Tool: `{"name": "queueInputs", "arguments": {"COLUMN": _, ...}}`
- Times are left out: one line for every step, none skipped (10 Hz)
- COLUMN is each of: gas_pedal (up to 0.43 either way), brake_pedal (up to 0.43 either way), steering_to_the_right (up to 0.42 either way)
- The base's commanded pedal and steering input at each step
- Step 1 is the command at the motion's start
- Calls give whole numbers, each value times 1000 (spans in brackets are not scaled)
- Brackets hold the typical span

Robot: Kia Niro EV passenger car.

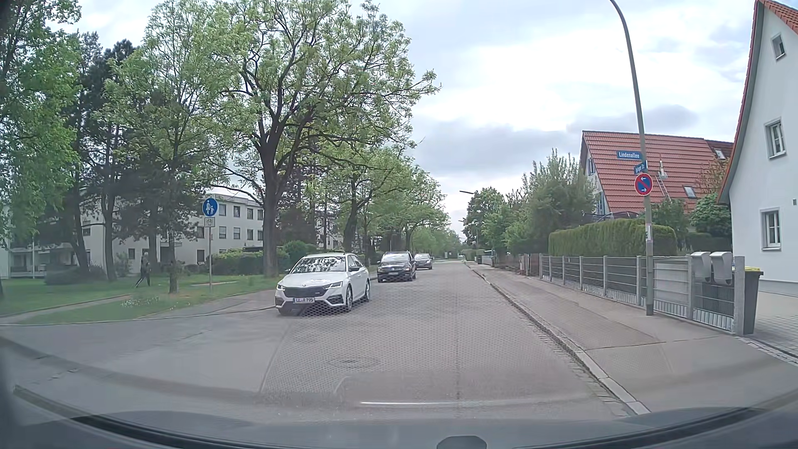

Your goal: Follow the waypoints while adhering to traffic rules and regulations

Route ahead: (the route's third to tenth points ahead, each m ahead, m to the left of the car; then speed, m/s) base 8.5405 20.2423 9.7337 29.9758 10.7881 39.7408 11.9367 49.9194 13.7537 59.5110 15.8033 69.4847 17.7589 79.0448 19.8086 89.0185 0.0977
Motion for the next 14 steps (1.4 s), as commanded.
{"name": "queueInputs", "arguments": {"gas_pedal": 0, "brake_pedal": 226, "steering_to_the_right": -127}}
{"name": "queueInputs", "arguments": {"gas_pedal": 0, "brake_pedal": 226, "steering_to_the_right": -138}}
{"name": "queueInputs", "arguments": {"gas_pedal": 0, "brake_pedal": 226, "steering_to_the_right": -144}}
{"name": "queueInputs", "arguments": {"gas_pedal": 0, "brake_pedal": 226, "steering_to_the_right": -144}}
{"name": "queueInputs", "arguments": {"gas_pedal": 0, "brake_pedal": 226, "steering_to_the_right": -146}}
{"name": "queueInputs", "arguments": {"gas_pedal": 0, "brake_pedal": 220, "steering_to_the_right": -153}}
{"name": "queueInputs", "arguments": {"gas_pedal": 0, "brake_pedal": 220, "steering_to_the_right": -156}}
{"name": "queueInputs", "arguments": {"gas_pedal": 0, "brake_pedal": 220, "steering_to_the_right": -156}}
{"name": "queueInputs", "arguments": {"gas_pedal": 0, "brake_pedal": 220, "steering_to_the_right": -155}}
{"name": "queueInputs", "arguments": {"gas_pedal": 0, "brake_pedal": 220, "steering_to_the_right": -156}}
{"name": "queueInputs", "arguments": {"gas_pedal": 0, "brake_pedal": 220, "steering_to_the_right": -159}}
{"name": "queueInputs", "arguments": {"gas_pedal": 0, "brake_pedal": 220, "steering_to_the_right": -162}}
{"name": "queueInputs", "arguments": {"gas_pedal": 0, "brake_pedal": 220, "steering_to_the_right": -167}}
{"name": "queueInputs", "arguments": {"gas_pedal": 0, "brake_pedal": 220, "steering_to_the_right": -169}}
